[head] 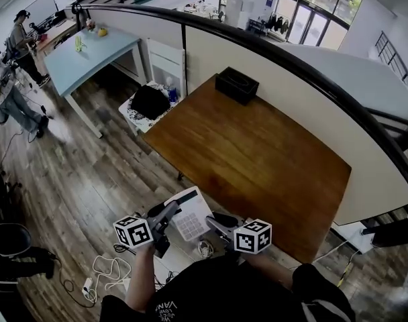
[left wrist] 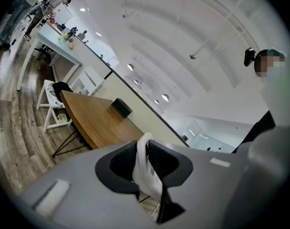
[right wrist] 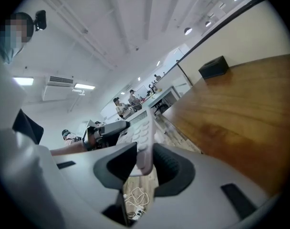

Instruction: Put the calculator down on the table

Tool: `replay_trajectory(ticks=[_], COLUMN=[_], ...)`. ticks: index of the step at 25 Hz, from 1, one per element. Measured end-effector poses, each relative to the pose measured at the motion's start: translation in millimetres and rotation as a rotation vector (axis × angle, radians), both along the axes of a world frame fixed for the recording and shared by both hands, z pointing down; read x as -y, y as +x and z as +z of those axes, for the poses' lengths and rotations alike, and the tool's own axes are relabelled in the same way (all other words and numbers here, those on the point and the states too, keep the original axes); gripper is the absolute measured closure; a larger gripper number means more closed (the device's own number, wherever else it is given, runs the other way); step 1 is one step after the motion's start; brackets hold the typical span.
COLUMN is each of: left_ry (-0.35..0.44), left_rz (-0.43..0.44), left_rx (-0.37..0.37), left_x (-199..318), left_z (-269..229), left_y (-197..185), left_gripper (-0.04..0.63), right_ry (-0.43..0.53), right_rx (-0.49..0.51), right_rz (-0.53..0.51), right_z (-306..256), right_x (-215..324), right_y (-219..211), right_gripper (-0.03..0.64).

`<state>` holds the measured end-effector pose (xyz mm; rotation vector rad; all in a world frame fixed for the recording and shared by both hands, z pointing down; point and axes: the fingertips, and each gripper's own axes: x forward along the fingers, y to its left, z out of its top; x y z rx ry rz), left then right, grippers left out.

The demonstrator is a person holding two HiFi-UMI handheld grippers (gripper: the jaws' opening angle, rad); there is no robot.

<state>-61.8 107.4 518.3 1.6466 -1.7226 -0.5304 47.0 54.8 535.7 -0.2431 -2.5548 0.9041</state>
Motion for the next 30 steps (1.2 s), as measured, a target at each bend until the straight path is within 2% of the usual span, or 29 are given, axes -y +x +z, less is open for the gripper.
replay_trajectory(ticks=[6,11,17,25,30], left_ry=[0.002,-0.004,-0.013,-0.017,-0.023], left_rz=[0.026,0.094,0.260,0.478,0.615], left_rx=[-0.005,-0.011,-0.029,-0.011,0.003], left_x=[33,60,94,141,163], left_z=[2,13,18,14,16], left_y=[-35,-63,-107,-175,-202], left_gripper=[0.514,0.514,0.514,0.514,0.514], right_ry=[0.018,0.013,0.015,0.014,0.009], right_rx=[-0.012,-0.029,-0.055,-0.062,-0.062], right_rz=[0.014,0.073,0.230,0.435,0.571], right_z=[2,12,14,13,17], right_x=[30,50,66,87,92], right_y=[-34,-60,-100,-165,-194], right_gripper=[0.514,0.514,0.514,0.514,0.514])
